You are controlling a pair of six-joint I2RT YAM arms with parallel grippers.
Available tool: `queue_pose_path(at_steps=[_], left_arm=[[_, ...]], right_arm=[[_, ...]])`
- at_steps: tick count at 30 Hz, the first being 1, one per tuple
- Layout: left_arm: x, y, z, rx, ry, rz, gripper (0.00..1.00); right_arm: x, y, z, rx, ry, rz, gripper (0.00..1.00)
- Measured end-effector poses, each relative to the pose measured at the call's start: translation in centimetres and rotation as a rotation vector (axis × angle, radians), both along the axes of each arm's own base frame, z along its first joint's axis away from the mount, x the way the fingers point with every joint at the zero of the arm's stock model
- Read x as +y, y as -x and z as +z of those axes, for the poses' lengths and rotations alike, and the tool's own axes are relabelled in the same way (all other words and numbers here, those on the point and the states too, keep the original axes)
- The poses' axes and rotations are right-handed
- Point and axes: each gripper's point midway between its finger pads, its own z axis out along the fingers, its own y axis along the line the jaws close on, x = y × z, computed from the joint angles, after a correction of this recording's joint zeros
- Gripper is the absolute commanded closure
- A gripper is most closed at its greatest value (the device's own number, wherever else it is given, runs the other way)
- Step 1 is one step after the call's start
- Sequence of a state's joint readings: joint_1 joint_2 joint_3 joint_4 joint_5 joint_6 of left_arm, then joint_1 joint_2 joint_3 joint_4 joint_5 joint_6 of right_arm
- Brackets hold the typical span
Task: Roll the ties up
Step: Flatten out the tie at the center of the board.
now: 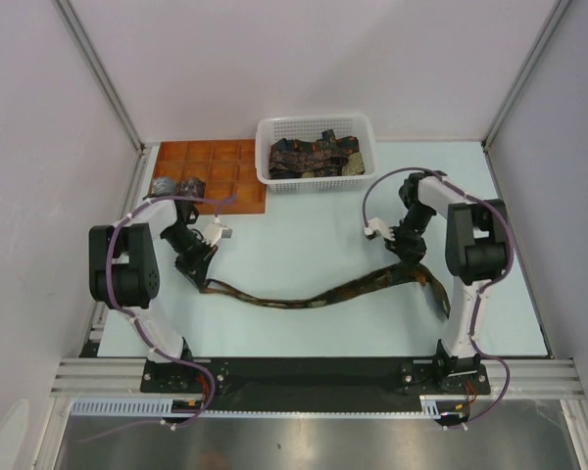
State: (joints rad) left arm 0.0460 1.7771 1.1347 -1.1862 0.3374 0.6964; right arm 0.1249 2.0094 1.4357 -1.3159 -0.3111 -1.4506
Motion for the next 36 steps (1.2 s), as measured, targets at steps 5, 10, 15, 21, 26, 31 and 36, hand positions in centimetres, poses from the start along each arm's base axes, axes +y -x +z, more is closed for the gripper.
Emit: queue_pose_path(at_steps=[5,10,15,21,26,31,36], left_arm=[[2.1,-4.8,-1.1,-0.029,-0.056,0.054,0.78],[3.9,-7.3,-0.9,-0.078,-0.063,0.119,0.37],[3.7,-7.9,1.2,-0.157,0.017,0.152,0.17],[2.0,-8.5,6.8,-0.428,0.070,0.087,0.14],[-1.8,-6.9,7.6,-0.555,0.062,-0.136,0.17],[-3.3,-4.3,4.0,-0.477,0.049,-0.296,0.18],[-2.3,-5.0,2.8,-0.517,0.015,-0.413,0.09]], right_arm=[[0.4,-3.4,-1.2,0.020,0.028,-0.054,0.48],[-0.2,-6.1,-0.1,-0.051,0.019,-0.131,0.22],[-3.8,-7.6,0.8,-0.077,0.016,-0.307,0.01],[-9.8,-7.1,2.4,-0.097,0.036,-0.555,0.07],[-10.4,-6.8,5.3,-0.157,0.039,-0.625,0.10],[-9.9,-6.5,5.9,-0.155,0.042,-0.647,0.13],[-7.5,-6.7,5.9,-0.124,-0.003,-0.665,0.14]])
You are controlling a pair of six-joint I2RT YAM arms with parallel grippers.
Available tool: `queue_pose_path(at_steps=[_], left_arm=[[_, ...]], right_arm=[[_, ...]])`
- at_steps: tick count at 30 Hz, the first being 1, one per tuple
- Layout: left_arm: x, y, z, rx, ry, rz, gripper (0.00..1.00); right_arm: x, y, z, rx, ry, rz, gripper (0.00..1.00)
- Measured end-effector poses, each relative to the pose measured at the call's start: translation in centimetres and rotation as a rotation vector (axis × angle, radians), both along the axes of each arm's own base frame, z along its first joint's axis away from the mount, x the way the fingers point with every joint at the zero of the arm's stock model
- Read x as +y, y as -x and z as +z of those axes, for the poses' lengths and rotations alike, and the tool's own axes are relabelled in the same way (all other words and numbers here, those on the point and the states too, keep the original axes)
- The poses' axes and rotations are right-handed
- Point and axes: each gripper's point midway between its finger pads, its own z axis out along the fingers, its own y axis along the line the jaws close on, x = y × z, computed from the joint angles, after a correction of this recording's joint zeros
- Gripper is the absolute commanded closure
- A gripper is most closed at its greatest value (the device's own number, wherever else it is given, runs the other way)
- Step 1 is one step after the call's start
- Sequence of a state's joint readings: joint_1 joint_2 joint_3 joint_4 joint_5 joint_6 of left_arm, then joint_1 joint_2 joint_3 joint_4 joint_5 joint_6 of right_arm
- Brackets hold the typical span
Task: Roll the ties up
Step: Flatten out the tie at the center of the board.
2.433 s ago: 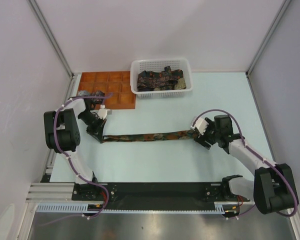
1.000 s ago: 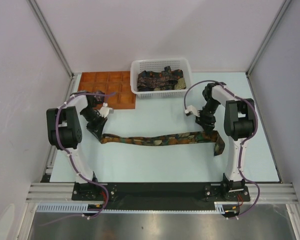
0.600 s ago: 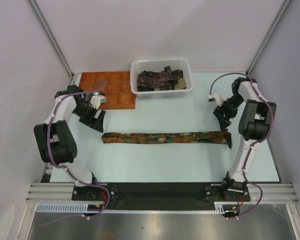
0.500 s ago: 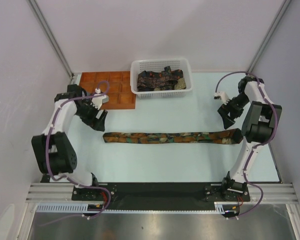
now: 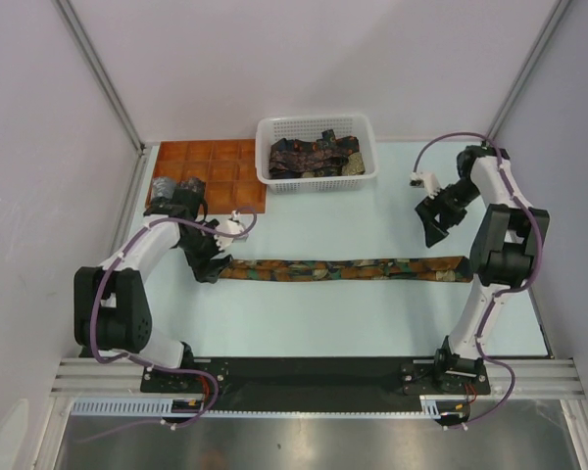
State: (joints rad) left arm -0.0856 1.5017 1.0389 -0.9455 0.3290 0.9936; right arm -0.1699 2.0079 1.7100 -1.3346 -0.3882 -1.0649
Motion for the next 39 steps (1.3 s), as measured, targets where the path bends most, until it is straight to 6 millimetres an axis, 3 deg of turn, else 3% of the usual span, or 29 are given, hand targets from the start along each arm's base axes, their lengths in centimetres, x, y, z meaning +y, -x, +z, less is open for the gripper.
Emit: queue_pose_path(at_steps=[2,8,11,12,14,17,20,25,30,36,37,39], left_arm=[[0.3,-0.3,-0.5,-0.037,-0.019,-0.066,0.09],[1.5,-1.5,-2.0,-0.130,-0.100,-0.215,0.22],[1.9,-2.9,-2.7,-0.164,-0.137,-0.254,0.37],[2.0,-3.2,-3.0,-0.164,-0.142,-0.261,0.49],[2.1,-3.6,-3.6,-0.147,-0.150,-0.275,0.60],[1.8,-4.9,-3.4,-0.137,-0.138,-0.289,0.73],[1.3,-6.0,-2.2,-0.152,-0.120,-0.294,0.78],[1.7,-5.6,-2.1,-0.084,-0.097,-0.277,0.74],[3.3,-3.2,-3.3,0.046,-0.104,-0.243,0.79],[3.7,-0.7,-2.9,0.157,-0.084,-0.213,0.81],[3.6,-0.3,-2.6,0.173,-0.074,-0.208,0.77],[3.3,0.1,-2.3,0.189,-0.060,-0.189,0.59]], right_arm=[[2.3,-0.1,0.0,0.012,-0.033,0.016,0.14],[9.2,-0.1,-0.7,0.071,-0.128,0.086,0.23],[11.7,-0.2,-1.0,0.098,-0.168,0.100,0.25],[12.1,-0.2,-1.1,0.104,-0.175,0.100,0.26],[12.7,-0.2,-1.1,0.111,-0.187,0.099,0.27],[13.1,-0.1,-1.1,0.121,-0.194,0.092,0.29],[13.5,-0.2,-0.9,0.123,-0.201,0.089,0.29],[14.4,-0.4,-0.6,0.119,-0.212,0.094,0.30],[15.8,0.0,-0.8,0.140,-0.223,0.109,0.36],[16.4,0.3,-1.3,0.161,-0.230,0.117,0.43],[16.4,0.4,-1.3,0.162,-0.230,0.118,0.43],[16.4,0.5,-1.4,0.167,-0.230,0.118,0.43]])
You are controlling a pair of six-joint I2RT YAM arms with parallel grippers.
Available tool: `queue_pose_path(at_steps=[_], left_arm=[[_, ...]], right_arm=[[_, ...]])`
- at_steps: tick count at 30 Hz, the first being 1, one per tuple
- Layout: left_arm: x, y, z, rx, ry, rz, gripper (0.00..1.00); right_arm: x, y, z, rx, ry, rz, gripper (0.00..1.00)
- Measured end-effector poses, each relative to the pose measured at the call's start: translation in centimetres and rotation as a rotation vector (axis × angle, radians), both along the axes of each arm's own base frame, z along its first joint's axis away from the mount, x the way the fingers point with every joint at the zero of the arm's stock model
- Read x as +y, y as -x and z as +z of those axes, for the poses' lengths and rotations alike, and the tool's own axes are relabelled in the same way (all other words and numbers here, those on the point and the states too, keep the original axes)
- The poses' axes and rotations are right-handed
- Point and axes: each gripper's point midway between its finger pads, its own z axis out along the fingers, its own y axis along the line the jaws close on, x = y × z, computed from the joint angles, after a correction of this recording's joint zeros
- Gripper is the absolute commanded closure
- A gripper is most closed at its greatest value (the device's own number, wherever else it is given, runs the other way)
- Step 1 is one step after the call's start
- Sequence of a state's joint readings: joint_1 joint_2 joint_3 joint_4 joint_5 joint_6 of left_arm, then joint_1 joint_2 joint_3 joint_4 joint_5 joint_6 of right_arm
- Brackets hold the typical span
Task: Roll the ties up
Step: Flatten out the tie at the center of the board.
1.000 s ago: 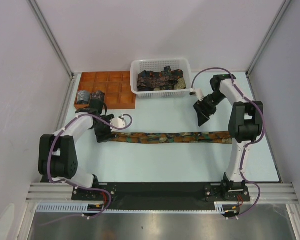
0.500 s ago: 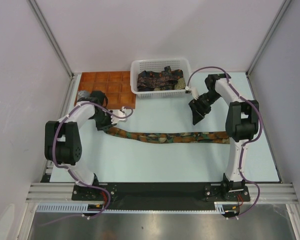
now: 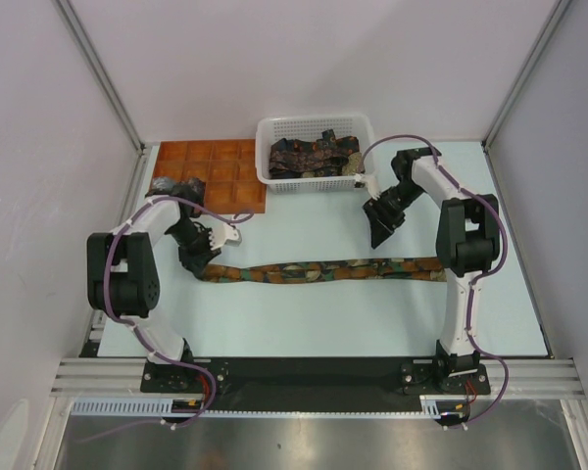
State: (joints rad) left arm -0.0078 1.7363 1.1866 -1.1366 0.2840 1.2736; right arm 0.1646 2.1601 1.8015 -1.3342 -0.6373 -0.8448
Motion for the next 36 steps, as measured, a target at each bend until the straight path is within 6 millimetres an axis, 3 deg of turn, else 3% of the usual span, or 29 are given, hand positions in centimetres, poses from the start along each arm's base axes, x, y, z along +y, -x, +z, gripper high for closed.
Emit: queue_pose_path(at_steps=[3,4,6,9,11,14,19,23,30,36], left_arm=[[0.3,-0.2,0.0,-0.006,0.006,0.060,0.27],[0.5,-0.7,0.1,-0.024,0.013,0.091,0.13],[0.6,-1.8,0.8,-0.083,0.046,0.147,0.07],[-0.1,-4.1,3.2,-0.231,0.092,0.190,0.02],[-2.2,-5.3,5.2,-0.329,0.122,0.149,0.01],[-8.2,-5.8,6.5,-0.412,0.201,0.021,0.00],[-16.1,-3.8,3.6,-0.353,0.261,-0.119,0.00],[-19.9,-2.9,1.5,-0.327,0.268,-0.180,0.01],[-23.6,-2.0,-0.3,-0.349,0.262,-0.253,0.01],[-24.9,-0.8,-2.0,-0.314,0.251,-0.291,0.01]], right_arm=[[0.0,0.1,-0.2,0.007,-0.001,-0.001,0.43],[0.0,0.1,-0.2,0.008,-0.004,-0.001,0.43],[0.2,0.1,-0.2,0.007,-0.011,-0.001,0.43],[0.7,0.1,0.0,0.012,-0.031,-0.004,0.44],[1.2,0.2,0.2,0.017,-0.048,-0.004,0.46],[2.1,0.2,0.5,0.033,-0.083,-0.025,0.49],[3.3,-0.2,0.5,0.057,-0.129,-0.069,0.52],[3.6,-0.2,-0.4,0.079,-0.133,-0.103,0.52],[3.2,0.3,-2.1,0.113,-0.104,-0.147,0.52],[2.4,0.5,-3.1,0.131,-0.085,-0.176,0.52]])
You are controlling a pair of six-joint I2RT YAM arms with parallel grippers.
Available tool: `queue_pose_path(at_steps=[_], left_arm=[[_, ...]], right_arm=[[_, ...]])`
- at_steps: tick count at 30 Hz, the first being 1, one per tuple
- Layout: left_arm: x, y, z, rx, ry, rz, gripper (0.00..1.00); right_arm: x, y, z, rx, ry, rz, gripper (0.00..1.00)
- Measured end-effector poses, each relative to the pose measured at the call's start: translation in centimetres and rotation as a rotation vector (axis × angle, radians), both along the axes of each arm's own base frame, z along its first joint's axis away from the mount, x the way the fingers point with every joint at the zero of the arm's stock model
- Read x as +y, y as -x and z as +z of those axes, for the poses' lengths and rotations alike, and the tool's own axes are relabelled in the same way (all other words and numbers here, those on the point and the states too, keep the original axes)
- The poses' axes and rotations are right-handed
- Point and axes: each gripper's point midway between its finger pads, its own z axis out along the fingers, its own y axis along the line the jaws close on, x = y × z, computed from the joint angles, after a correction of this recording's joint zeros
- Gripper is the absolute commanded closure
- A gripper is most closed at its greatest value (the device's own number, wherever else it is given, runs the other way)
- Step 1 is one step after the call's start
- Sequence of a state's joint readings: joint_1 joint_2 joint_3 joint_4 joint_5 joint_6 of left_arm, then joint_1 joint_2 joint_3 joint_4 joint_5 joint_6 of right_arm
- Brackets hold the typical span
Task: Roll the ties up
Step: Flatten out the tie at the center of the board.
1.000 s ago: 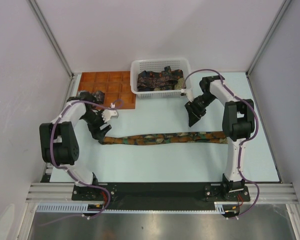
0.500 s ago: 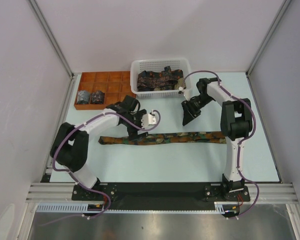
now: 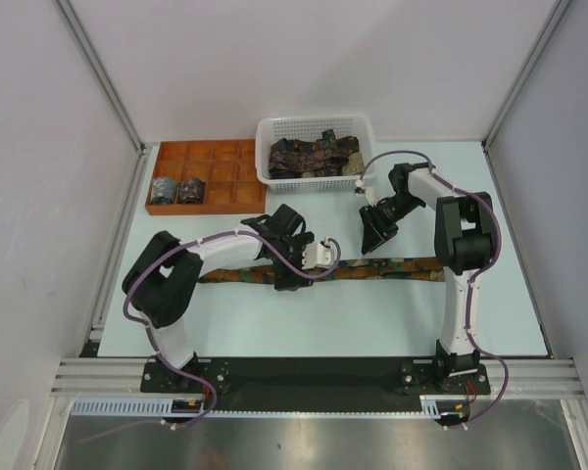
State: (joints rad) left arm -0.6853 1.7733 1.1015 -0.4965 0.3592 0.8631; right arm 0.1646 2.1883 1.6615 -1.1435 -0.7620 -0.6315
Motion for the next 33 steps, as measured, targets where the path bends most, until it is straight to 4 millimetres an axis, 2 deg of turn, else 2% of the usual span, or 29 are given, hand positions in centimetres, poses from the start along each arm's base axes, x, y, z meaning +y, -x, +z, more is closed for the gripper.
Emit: queue_pose_path(at_steps=[5,8,9,11,12,15,17,20,23,24,26,28,29,31,33], left_arm=[[-1.0,0.2,-0.7,0.005,-0.007,-0.009,0.01],[-1.8,-0.6,-0.7,-0.005,-0.002,0.003,0.17],[-2.1,-0.9,-0.7,-0.005,-0.001,0.005,0.26],[-2.4,-1.2,-0.7,0.000,0.000,0.004,0.37],[-2.6,-1.3,-0.8,0.004,-0.001,0.001,0.47],[-2.7,-1.0,-0.8,0.019,-0.001,-0.010,0.55],[-2.6,-0.6,-0.9,0.035,-0.002,-0.017,0.55],[-2.5,-0.3,-0.9,0.051,-0.003,-0.021,0.52],[-2.6,-0.1,-1.0,0.064,-0.003,-0.028,0.34],[-2.6,0.0,-1.0,0.067,-0.002,-0.030,0.25],[-2.6,0.1,-1.0,0.070,-0.002,-0.033,0.15],[-2.6,0.1,-1.0,0.074,0.000,-0.027,0.09],[-2.6,0.1,-0.9,0.077,0.001,-0.026,0.01],[-2.7,0.1,-0.6,0.074,0.009,-0.019,0.01],[-2.8,-0.1,0.3,0.064,0.028,-0.005,0.00]], right_arm=[[-0.6,0.2,-0.5,0.013,0.012,-0.014,0.52],[-0.9,0.4,-0.7,0.020,0.017,-0.021,0.52],[-1.1,0.4,-0.8,0.021,0.017,-0.025,0.52],[-1.4,0.3,-0.6,0.021,0.020,-0.033,0.51],[-1.7,0.2,-0.5,0.018,0.020,-0.040,0.49],[-3.5,-0.3,0.4,0.004,0.027,-0.085,0.46],[-5.5,-0.8,1.2,-0.012,0.033,-0.132,0.43],[-9.3,-1.2,2.5,-0.034,0.056,-0.215,0.39],[-13.6,-1.0,3.5,-0.046,0.092,-0.302,0.37],[-15.3,-0.7,3.7,-0.045,0.109,-0.334,0.35],[-18.3,0.2,3.8,-0.035,0.144,-0.389,0.31],[-20.9,1.3,3.7,-0.021,0.181,-0.433,0.30],[-21.8,1.7,3.5,-0.010,0.196,-0.447,0.28],[-23.5,2.8,3.0,0.011,0.229,-0.465,0.28],[-24.4,4.0,2.4,0.043,0.259,-0.467,0.27]])
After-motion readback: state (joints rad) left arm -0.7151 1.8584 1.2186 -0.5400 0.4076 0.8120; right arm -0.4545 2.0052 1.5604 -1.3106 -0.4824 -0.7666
